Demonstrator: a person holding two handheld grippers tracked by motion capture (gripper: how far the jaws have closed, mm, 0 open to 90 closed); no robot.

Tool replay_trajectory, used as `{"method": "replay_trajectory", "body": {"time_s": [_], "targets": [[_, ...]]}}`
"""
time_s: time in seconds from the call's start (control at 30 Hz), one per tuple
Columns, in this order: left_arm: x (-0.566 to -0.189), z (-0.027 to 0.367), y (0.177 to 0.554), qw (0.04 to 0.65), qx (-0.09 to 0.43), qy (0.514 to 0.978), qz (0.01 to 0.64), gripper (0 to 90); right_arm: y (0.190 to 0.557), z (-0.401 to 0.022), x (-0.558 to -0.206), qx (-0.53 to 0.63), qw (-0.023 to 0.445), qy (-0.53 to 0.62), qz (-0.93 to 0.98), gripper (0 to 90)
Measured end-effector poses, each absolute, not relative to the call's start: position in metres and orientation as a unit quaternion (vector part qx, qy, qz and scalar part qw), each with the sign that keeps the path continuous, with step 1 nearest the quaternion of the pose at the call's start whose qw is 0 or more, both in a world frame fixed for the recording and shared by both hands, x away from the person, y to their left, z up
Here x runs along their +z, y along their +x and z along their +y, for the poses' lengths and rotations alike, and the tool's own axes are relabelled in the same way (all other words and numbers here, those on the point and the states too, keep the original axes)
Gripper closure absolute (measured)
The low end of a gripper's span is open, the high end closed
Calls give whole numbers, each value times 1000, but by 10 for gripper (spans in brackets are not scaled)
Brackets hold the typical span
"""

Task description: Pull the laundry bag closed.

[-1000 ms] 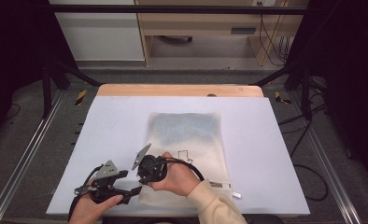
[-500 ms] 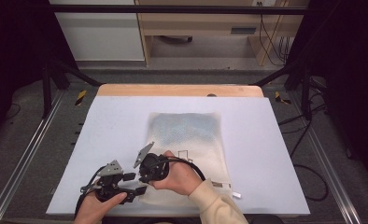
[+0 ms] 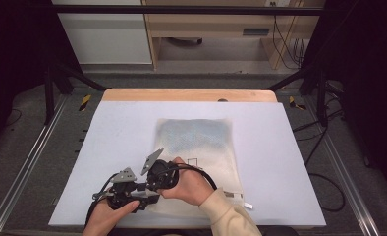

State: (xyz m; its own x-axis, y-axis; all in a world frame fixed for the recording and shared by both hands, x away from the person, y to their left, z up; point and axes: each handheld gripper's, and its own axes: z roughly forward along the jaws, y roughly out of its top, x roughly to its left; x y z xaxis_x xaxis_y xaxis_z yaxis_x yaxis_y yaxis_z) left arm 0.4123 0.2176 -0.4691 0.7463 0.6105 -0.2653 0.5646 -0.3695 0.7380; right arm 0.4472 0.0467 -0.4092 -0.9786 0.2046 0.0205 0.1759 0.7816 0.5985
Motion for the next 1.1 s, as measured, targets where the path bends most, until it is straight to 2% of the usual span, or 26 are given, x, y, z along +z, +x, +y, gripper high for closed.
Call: {"method": "replay_trajectory", "body": {"time_s": [0.17, 0.3, 1.1], "targets": [[-469, 215, 414, 443, 10, 827, 347, 420, 447, 48, -410, 315, 23, 101, 944, 817], [-471, 214, 416, 447, 3, 825, 346, 412, 447, 47, -410, 315, 22, 101, 944, 817], [-475, 214, 421, 443, -8, 829, 342, 559, 448, 46, -410, 316, 23, 100, 943, 817]]}}
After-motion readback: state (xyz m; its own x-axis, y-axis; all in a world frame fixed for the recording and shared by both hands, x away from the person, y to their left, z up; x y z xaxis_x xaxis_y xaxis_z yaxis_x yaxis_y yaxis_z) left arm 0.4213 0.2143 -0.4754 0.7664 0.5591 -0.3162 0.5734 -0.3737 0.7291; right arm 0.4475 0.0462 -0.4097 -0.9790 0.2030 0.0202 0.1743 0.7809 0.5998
